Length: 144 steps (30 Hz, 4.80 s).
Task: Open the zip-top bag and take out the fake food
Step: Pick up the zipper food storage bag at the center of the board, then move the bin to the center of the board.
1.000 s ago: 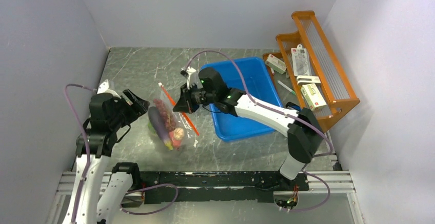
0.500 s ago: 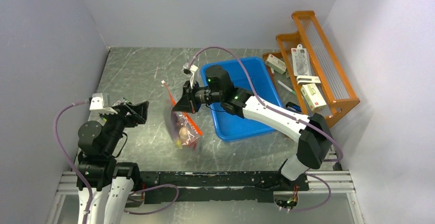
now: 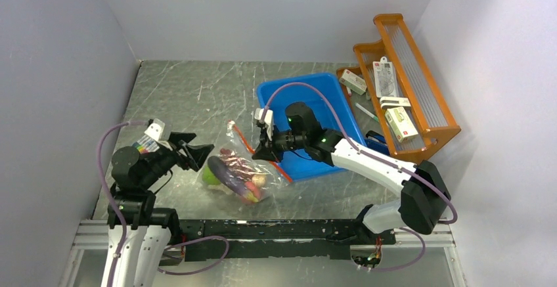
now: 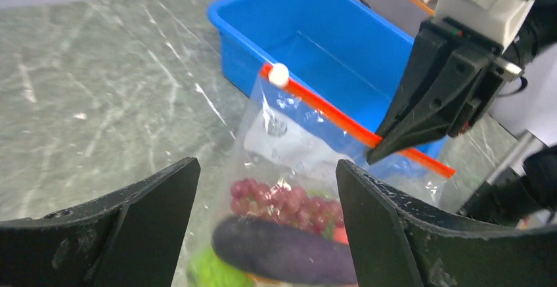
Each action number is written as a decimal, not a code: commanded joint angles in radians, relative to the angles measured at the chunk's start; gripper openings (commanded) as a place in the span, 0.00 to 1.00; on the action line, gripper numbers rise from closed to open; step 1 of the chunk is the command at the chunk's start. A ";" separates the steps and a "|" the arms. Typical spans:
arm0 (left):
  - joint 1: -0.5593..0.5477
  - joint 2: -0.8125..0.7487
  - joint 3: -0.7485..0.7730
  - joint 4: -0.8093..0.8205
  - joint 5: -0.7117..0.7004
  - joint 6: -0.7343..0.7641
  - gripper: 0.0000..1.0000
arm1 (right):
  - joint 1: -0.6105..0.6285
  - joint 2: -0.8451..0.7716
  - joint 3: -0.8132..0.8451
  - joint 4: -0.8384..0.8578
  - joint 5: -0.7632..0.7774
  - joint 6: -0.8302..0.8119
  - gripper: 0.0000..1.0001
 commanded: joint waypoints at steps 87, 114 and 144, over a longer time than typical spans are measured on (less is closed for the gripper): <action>-0.116 0.129 -0.092 0.213 0.448 -0.008 0.07 | -0.230 0.598 0.758 -0.383 0.329 0.212 0.80; -0.151 0.175 -0.161 0.309 0.482 0.001 0.07 | 0.149 -0.114 0.020 0.132 0.223 -0.042 0.64; -0.163 0.227 -0.148 0.275 0.448 0.018 0.07 | 0.190 -0.708 -0.248 -0.759 0.993 1.414 0.70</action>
